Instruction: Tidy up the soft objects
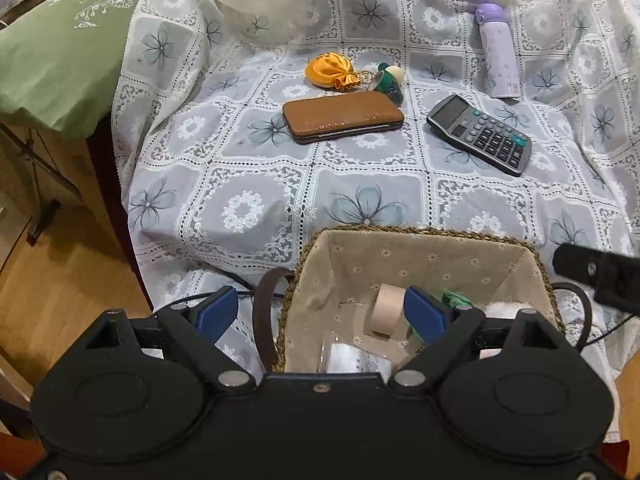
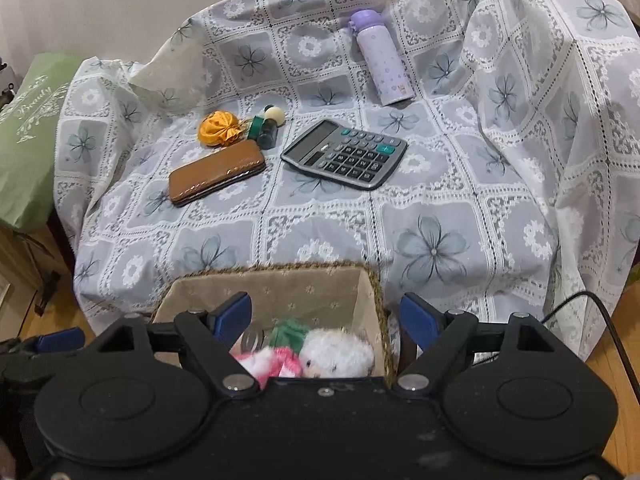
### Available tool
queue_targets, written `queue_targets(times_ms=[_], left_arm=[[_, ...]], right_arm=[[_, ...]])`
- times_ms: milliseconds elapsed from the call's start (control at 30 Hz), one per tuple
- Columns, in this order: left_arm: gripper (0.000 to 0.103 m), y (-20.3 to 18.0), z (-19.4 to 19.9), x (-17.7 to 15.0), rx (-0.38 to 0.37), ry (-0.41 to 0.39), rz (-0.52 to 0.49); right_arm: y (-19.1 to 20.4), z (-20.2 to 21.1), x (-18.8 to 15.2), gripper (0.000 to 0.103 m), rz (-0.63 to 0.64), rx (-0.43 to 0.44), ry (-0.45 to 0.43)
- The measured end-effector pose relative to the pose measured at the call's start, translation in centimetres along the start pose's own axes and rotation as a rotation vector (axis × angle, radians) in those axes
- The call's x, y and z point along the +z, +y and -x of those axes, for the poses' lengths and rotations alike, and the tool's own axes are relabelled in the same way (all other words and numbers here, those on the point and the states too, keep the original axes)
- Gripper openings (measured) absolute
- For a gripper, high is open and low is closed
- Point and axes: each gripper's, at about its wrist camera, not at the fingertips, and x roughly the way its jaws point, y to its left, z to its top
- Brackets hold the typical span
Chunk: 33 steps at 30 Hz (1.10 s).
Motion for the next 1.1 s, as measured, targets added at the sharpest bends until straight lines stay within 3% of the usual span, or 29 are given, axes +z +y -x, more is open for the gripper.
queue_targets(times_ms=[367,667,1100], left_arm=[[0.087,-0.1,-2.2,2.2,0.026,0.016,-0.021],[0.087,0.2,-5.5,5.8,0.042,0.013,-0.024],[0.089,0.6,-11.6,13.6,0.069,-0.09,-0.024]], right_arm=[[0.9,-5.4,2.5,0.082,0.005,-0.064,0.009],[1.0,-9.0,5.4,0.082,0.006,-0.064,0.039],[2.3,-14.1,13.2,0.083,0.073,-0.033,-0.011]])
